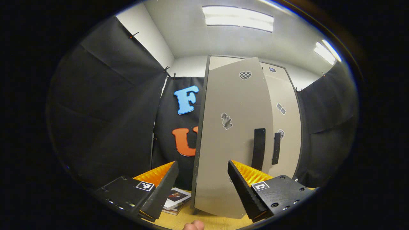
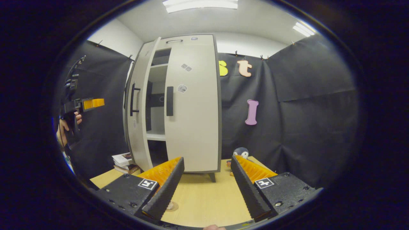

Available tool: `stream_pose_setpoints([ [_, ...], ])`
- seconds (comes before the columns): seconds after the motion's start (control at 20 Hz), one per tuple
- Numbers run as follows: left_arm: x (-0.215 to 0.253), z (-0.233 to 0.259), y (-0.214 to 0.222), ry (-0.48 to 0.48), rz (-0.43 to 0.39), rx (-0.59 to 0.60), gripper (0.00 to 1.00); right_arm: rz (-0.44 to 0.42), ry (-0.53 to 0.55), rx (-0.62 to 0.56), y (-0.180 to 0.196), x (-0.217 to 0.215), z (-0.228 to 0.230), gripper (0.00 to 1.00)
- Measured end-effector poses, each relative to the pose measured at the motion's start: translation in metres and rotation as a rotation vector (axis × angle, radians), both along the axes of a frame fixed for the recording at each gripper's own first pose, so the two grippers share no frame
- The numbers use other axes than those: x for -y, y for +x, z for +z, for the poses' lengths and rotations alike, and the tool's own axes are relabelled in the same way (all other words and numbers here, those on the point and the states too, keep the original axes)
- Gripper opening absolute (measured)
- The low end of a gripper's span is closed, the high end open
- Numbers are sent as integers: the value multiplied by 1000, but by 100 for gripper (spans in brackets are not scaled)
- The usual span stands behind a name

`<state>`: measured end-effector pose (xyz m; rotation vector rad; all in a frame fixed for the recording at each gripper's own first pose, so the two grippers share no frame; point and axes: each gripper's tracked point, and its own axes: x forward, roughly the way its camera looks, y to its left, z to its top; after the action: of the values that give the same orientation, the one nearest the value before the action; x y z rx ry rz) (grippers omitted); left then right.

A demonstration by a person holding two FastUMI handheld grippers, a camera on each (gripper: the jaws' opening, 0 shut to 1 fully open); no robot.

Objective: Grasp the bottle in the cabinet with the left hand and place it on the coaster, then close the right door with the right hand and the left door with the left hand.

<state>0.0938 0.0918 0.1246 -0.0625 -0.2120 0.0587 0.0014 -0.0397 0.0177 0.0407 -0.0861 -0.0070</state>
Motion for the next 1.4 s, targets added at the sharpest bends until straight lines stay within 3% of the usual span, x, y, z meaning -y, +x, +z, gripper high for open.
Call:
stream_pose_setpoints([
  [0.05, 4, -3, -5, 14, 3, -3, 95, 11, 3, -3, 2, -3, 0, 96],
  [0.15, 18, -11, -12, 38, -2, -18, 99, 27, 6, -9, 4, -8, -1, 96],
  [0.3, 43, -38, -28, 34, -33, -52, 94, 42, 3, -15, 6, -14, -6, 96],
  [0.4, 52, -51, -39, 34, -35, -61, 99, 49, 6, -21, 3, -18, -8, 96],
  [0.6, 72, -84, -50, -1, -60, -96, 95, 53, 11, -33, -3, -19, -14, 96],
  [0.65, 73, -90, -53, -7, -55, -97, 99, 55, 7, -27, -2, -19, -14, 96],
  [0.75, 70, -99, -60, 0, -31, -95, 99, 49, 5, -15, -4, -17, -21, 94],
  [0.8, 69, -105, -63, 9, -15, -99, 90, 46, 7, -23, -3, -17, -27, 96],
  [0.9, 66, -117, -70, 22, 8, -97, 95, 44, 20, -30, -4, -17, -32, 96],
  [1.0, 68, -128, -75, 19, 7, -116, 99, 40, 23, -31, -4, -18, -29, 96],
  [1.05, 70, -133, -76, 20, 0, -130, 95, 37, 22, -25, -4, -17, -27, 96],
  [1.1, 70, -136, -77, 23, 3, -136, 99, 35, 20, -18, -5, -16, -23, 94],
  [1.2, 67, -137, -79, 23, 5, -144, 94, 37, 15, -9, -6, -17, -19, 96],
  [1.25, 67, -138, -78, 18, 5, -145, 99, 37, 13, -6, -8, -17, -17, 96],
  [1.4, 68, -135, -79, 23, 10, -138, 94, 33, 17, -1, -9, -16, -18, 96],
])
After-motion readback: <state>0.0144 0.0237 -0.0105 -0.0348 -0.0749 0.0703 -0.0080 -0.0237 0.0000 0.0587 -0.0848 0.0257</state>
